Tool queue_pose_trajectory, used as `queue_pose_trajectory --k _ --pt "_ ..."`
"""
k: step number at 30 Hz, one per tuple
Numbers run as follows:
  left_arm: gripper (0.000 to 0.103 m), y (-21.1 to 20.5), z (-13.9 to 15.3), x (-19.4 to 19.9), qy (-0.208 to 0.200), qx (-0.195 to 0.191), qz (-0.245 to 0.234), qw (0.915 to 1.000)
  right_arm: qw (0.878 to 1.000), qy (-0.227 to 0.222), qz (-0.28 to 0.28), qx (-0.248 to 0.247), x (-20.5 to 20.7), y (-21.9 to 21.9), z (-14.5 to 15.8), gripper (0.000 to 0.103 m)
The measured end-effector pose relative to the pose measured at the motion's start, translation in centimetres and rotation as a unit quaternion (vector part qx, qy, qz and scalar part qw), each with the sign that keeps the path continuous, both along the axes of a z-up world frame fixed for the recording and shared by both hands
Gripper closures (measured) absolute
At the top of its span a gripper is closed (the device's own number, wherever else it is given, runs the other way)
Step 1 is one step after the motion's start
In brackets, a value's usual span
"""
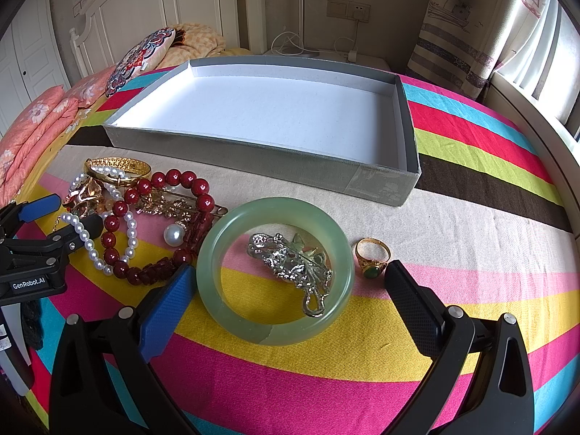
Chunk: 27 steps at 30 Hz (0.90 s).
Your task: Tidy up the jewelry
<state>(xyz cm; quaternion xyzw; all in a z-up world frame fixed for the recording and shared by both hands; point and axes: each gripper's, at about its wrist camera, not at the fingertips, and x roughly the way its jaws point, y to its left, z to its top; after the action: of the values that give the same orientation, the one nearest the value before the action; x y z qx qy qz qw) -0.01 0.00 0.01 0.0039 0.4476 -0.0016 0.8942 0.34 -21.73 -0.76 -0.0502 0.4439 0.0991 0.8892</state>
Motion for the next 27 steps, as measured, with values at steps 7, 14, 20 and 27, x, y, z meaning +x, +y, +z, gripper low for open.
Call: queue_pose_trajectory --k 7,14,20,27 --pt "0.002 0.0 0.0 0.0 0.000 0.000 0.000 1.0000 1.000 0.000 0.000 0.000 0.1 0.0 0.0 0.004" --pt "0.002 -0.1 0.0 -0.1 0.002 -0.001 -0.004 1.0000 1.000 0.003 0.001 0.000 -0.1 0.0 0.0 0.004" --pt "0.003 -1.3 1.2 -1.9 -0.011 -0.018 -0.015 0.9997 0.995 -0.049 -0.014 0.091 -3.6 -2.3 3.7 0.004" --pt "0.002 -2.7 5.6 -8.6 -0.125 -0.005 -0.006 0.9922 0.987 -0.121 -0.027 0.103 -10.2 -2.9 7.1 0.004"
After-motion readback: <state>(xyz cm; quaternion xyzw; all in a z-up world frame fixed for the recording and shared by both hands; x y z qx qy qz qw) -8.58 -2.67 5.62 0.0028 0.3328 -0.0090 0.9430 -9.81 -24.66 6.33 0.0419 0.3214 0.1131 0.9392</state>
